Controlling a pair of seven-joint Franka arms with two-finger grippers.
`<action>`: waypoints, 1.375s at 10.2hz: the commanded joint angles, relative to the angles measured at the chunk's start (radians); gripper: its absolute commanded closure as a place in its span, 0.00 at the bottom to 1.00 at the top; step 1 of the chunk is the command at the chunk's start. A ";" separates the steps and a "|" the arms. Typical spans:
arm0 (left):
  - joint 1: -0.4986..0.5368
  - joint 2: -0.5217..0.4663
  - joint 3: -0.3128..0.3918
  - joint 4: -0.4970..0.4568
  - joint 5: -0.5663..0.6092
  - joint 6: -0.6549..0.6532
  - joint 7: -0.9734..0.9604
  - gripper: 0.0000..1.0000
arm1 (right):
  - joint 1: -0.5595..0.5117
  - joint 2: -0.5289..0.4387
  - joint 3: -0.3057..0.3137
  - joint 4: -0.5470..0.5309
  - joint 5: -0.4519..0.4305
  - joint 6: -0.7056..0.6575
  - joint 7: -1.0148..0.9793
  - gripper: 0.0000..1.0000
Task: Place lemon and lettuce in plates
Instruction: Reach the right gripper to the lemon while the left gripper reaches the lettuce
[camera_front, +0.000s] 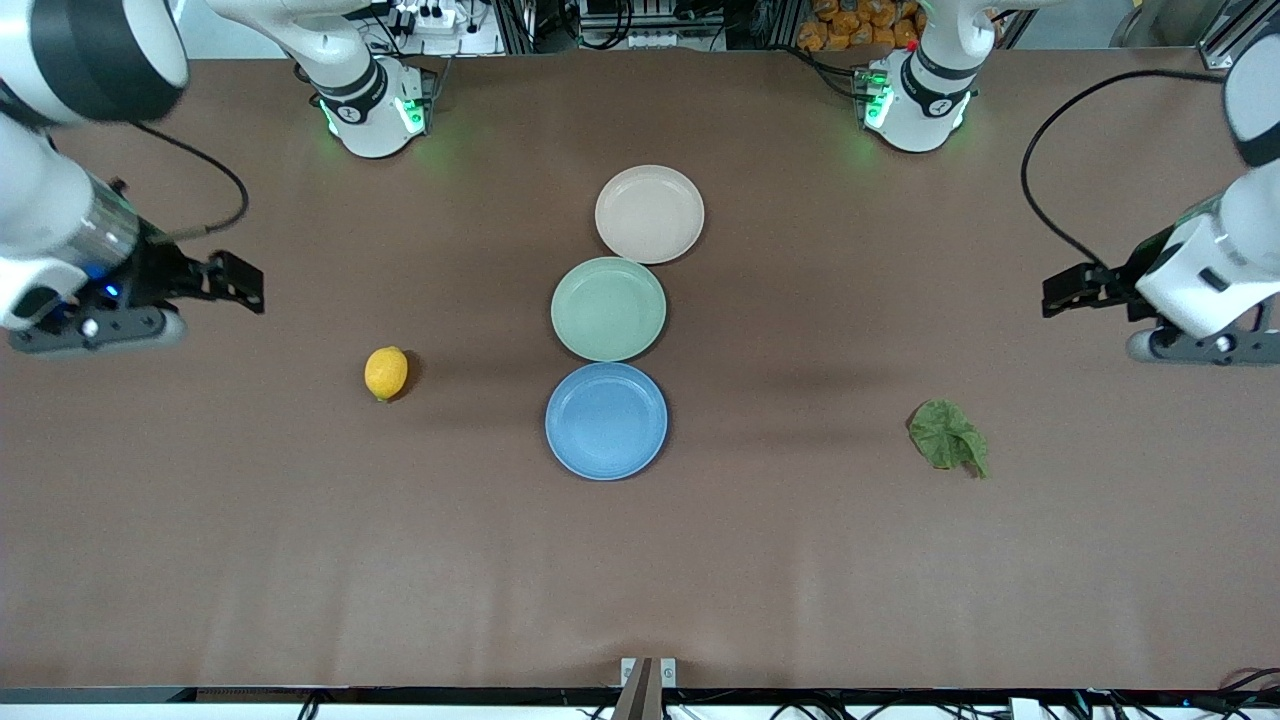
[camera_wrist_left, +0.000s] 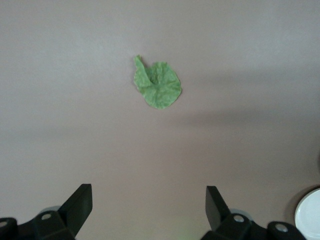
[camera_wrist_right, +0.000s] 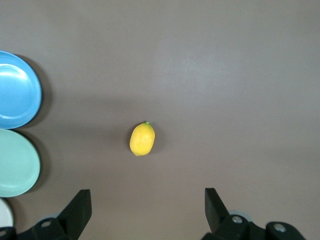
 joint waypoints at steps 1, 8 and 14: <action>0.005 -0.023 -0.001 -0.158 0.019 0.148 0.022 0.00 | -0.033 0.071 0.002 -0.106 0.019 0.159 0.035 0.00; 0.000 0.167 -0.001 -0.337 0.085 0.564 0.056 0.00 | -0.039 0.244 0.003 -0.361 0.160 0.474 0.162 0.00; 0.003 0.382 0.024 -0.303 0.085 0.811 0.173 0.00 | -0.041 0.320 0.043 -0.446 0.220 0.620 0.155 0.00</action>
